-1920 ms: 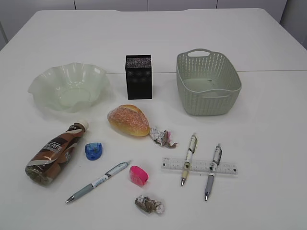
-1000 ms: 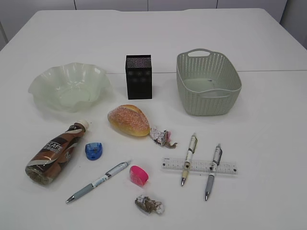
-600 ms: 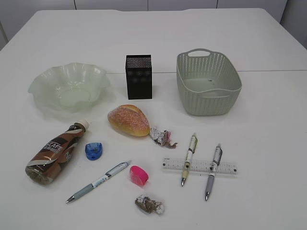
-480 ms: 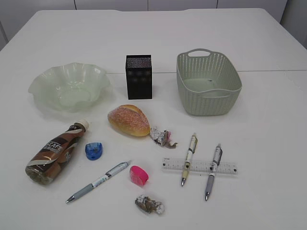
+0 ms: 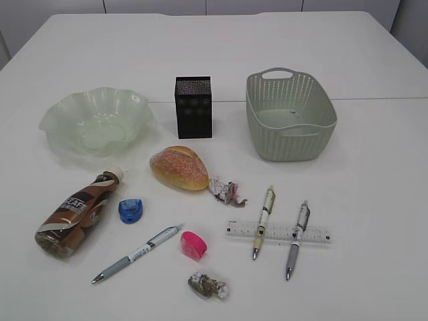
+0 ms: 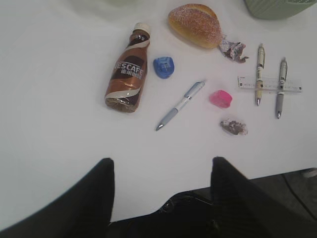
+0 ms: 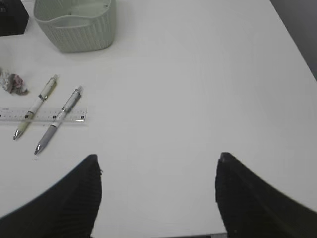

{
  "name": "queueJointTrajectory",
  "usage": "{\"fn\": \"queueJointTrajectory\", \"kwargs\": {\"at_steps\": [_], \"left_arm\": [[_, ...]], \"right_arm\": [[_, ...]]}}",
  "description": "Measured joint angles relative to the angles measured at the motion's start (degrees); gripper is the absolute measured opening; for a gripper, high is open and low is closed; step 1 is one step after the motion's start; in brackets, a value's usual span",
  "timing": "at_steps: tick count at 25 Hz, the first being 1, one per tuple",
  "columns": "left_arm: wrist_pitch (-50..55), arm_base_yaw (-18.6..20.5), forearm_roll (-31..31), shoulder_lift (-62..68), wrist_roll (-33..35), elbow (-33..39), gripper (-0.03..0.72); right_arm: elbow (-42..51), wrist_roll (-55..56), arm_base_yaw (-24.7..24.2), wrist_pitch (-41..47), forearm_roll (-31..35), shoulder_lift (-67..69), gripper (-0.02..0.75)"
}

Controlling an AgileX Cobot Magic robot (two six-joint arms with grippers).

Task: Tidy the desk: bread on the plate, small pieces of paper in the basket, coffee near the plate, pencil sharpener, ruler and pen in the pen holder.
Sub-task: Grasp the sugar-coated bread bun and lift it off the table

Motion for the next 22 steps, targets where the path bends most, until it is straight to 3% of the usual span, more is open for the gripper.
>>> {"fn": "queueJointTrajectory", "kwargs": {"at_steps": [14,22], "left_arm": [[-3.76,0.0,-8.09,25.06,-2.22,-10.06,0.457],[-4.79,0.0,-15.12,37.22,-2.33,-20.22,0.458]], "right_arm": [[-16.34,0.15,0.0,0.96,0.78,34.05,0.527],[-18.13,0.2,0.0,1.37,1.22,44.08,0.527]]}}
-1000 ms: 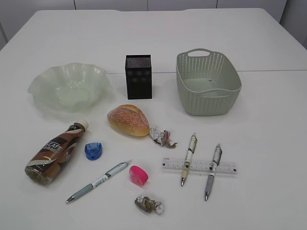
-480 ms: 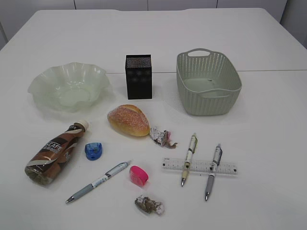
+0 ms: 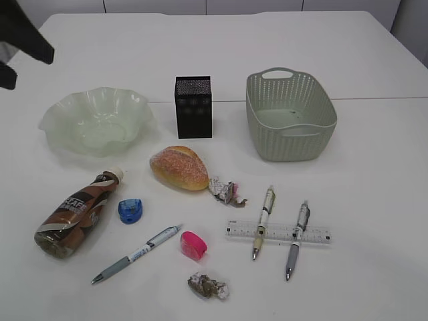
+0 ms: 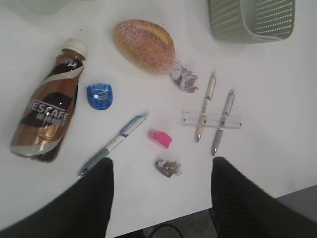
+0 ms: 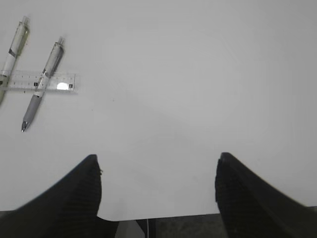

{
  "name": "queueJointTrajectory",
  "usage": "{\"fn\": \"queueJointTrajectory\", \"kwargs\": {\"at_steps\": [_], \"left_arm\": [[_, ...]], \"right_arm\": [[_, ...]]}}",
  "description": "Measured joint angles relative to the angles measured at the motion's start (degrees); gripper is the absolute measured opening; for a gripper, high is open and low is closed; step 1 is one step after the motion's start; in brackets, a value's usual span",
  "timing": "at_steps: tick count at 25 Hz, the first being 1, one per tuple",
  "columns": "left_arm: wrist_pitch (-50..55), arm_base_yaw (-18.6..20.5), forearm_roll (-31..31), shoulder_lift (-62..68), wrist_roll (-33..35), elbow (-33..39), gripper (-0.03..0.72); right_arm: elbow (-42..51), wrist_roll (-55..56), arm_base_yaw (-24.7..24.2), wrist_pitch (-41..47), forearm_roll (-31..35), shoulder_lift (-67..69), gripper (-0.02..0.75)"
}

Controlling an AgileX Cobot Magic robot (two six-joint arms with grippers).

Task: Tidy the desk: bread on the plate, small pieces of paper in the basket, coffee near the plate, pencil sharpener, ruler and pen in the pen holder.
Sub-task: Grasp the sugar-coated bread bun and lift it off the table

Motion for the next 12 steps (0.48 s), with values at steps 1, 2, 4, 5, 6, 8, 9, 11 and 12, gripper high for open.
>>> {"fn": "queueJointTrajectory", "kwargs": {"at_steps": [1,2,4,5,6,8,9,11,12], "left_arm": [[0.12,0.0,-0.58,1.49,0.0,-1.27,0.458],[0.12,0.0,-1.33,2.68,0.0,-2.73,0.459],[0.12,-0.54,-2.04,5.36,-0.11,-5.24,0.459],[-0.25,-1.02,-2.17,6.63,-0.11,-6.46,0.459],[-0.68,-1.75,-2.25,7.65,-0.22,-7.56,0.459],[-1.64,-3.54,-2.41,9.94,-0.21,-9.32,0.459],[-2.11,-4.29,-2.45,11.05,-0.22,-10.06,0.459],[-3.41,-5.82,-2.45,12.88,-1.56,-10.87,0.459],[-4.53,-6.33,-2.19,13.76,-2.88,-11.13,0.46]], "right_arm": [[0.0,0.0,0.0,0.0,0.15,0.66,0.527],[0.0,0.0,0.0,0.0,0.14,1.37,0.527],[0.0,0.0,0.0,0.0,0.14,2.46,0.527],[0.0,0.0,0.0,0.0,0.14,2.78,0.527],[0.0,0.0,0.0,0.0,0.14,3.06,0.527],[0.0,0.0,0.0,0.0,0.14,3.27,0.527],[0.0,0.0,0.0,0.0,0.14,3.27,0.527],[0.0,0.11,0.0,0.0,0.14,3.27,0.527],[0.0,0.09,0.0,0.0,0.29,3.27,0.527]]}}
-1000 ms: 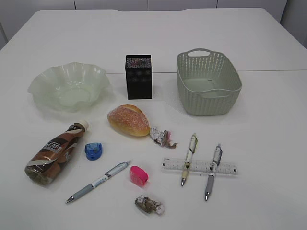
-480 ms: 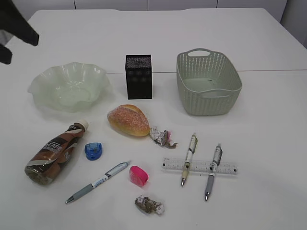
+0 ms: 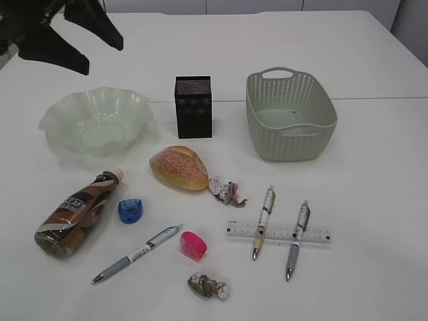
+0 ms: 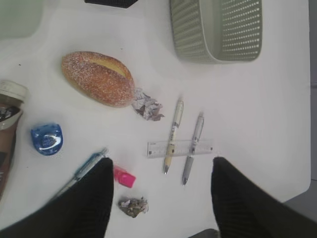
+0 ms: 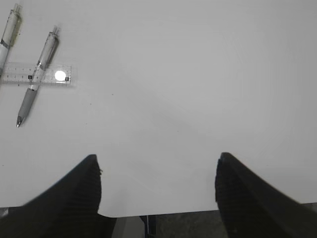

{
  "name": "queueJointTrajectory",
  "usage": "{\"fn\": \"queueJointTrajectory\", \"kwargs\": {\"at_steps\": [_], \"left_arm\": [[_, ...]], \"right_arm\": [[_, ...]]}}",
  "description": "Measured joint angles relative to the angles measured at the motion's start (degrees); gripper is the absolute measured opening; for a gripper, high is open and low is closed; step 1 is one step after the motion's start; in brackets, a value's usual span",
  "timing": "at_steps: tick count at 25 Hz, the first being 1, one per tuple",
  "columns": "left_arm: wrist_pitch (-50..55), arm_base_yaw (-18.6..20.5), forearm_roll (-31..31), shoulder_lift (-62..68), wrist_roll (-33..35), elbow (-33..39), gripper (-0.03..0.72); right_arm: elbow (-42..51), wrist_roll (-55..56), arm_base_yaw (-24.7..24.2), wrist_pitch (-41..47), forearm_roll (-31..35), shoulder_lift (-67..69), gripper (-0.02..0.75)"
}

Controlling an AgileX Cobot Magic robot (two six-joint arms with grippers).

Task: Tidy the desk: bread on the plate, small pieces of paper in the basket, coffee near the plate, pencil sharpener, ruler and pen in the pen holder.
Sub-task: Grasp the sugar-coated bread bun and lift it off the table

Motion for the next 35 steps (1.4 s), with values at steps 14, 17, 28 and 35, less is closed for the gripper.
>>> {"fn": "queueJointTrajectory", "kwargs": {"at_steps": [14,17,28,35], "left_arm": [[-16.07,-8.36,3.87,15.57,-15.0,-0.11,0.529],[-18.09,-8.67,2.05,18.8,-15.4,-0.11,0.529],[-31.43,-8.67,-8.11,23.71,-15.62,-0.11,0.529],[-23.86,-6.51,-9.12,23.71,-19.11,-0.11,0.529]], "right_arm": [[0.0,0.0,0.0,0.0,5.84,0.0,0.527],[0.0,0.0,0.0,0.12,8.12,0.0,0.527],[0.0,0.0,0.0,0.68,8.83,0.0,0.527],[0.0,0.0,0.0,1.15,8.93,0.0,0.527]]}}
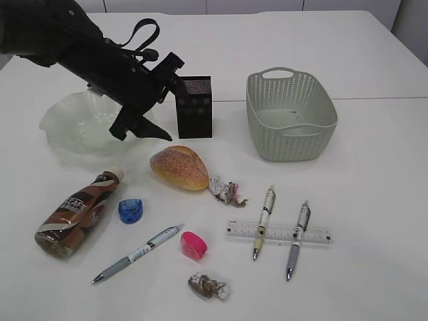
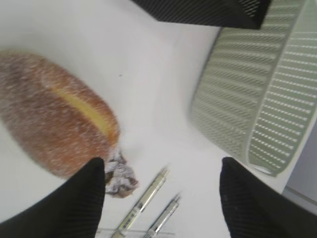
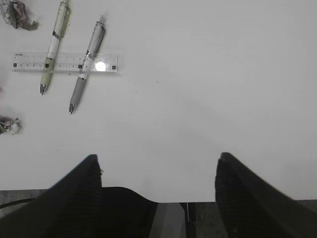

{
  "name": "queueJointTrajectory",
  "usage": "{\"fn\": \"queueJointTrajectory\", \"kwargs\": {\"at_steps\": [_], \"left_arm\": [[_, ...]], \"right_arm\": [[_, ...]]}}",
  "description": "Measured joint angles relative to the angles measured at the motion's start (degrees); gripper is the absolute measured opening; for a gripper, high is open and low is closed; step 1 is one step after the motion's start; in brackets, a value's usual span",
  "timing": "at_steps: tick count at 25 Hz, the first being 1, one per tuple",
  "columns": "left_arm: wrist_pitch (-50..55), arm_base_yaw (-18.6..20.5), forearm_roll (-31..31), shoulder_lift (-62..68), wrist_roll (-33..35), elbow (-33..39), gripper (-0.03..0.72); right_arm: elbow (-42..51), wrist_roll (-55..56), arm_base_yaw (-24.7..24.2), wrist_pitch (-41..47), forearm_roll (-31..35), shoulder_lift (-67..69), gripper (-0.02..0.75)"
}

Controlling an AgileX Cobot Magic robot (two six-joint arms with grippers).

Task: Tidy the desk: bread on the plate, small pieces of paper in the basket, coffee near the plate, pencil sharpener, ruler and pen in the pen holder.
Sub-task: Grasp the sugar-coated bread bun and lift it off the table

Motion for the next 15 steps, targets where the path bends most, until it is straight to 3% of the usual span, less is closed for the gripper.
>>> {"fn": "queueJointTrajectory", "kwargs": {"at_steps": [7,15], "left_arm": [[5.52,1.48,2.01,1.38,-3.46,-0.12,0.531],[5.49,0.69,1.01,5.16,-3.88,-0.12,0.661]], "right_arm": [[0.0,0.0,0.0,0.09,0.21,0.0,0.527],[0.0,0.0,0.0,0.23,0.45,0.0,0.527]]}}
